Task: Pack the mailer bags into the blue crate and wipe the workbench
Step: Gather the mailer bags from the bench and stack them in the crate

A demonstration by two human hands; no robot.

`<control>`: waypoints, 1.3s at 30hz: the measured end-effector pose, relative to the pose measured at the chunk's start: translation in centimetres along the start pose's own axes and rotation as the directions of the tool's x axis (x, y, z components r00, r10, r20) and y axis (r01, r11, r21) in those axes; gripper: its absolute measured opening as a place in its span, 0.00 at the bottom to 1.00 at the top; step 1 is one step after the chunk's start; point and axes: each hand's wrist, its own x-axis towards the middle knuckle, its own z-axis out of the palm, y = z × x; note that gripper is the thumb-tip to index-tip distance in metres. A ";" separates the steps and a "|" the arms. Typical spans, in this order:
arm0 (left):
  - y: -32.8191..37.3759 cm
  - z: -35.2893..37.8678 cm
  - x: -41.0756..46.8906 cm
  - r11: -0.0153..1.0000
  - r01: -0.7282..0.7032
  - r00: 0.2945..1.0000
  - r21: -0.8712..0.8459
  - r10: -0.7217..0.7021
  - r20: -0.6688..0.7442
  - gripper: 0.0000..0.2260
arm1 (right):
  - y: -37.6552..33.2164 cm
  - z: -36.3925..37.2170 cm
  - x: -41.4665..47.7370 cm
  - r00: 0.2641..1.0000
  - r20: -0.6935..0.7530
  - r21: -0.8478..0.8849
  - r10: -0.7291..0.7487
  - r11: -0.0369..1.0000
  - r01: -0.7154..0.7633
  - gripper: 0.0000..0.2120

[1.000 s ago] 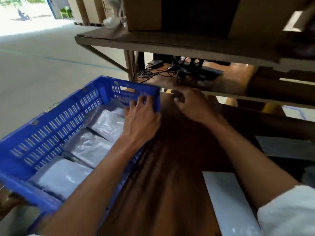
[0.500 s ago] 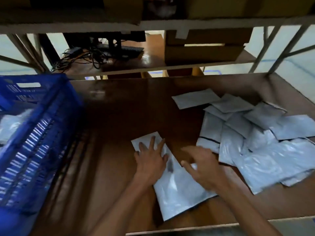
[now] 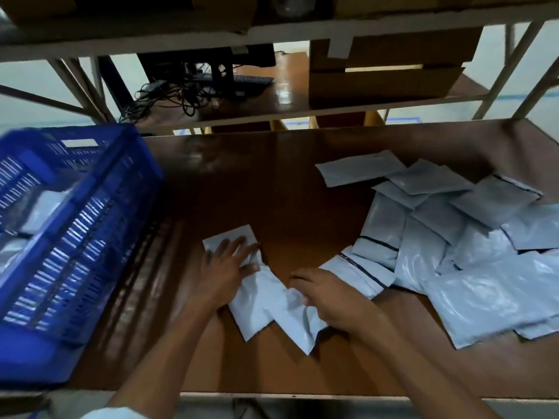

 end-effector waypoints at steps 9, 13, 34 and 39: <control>-2.9 -1.5 -3.3 0.953 0.304 0.920 -0.005 -0.294 -0.259 0.25 | -4.1 -0.3 1.4 0.886 -0.160 -0.147 0.434 0.878 -0.456 0.24; -0.9 0.0 -4.3 0.923 0.382 0.915 -0.031 -0.383 -0.124 0.37 | -6.1 2.0 2.3 0.874 -0.006 -0.057 0.486 0.872 -0.485 0.30; -4.8 -1.0 -5.6 0.938 0.344 0.917 0.036 -0.328 -0.227 0.23 | -4.3 3.5 10.2 0.961 -0.060 -0.141 0.268 0.951 -0.274 0.33; -4.1 -1.5 -5.8 0.922 0.388 0.894 0.000 -0.376 -0.244 0.27 | -5.2 4.0 11.7 0.971 -0.038 -0.248 0.237 0.939 -0.239 0.27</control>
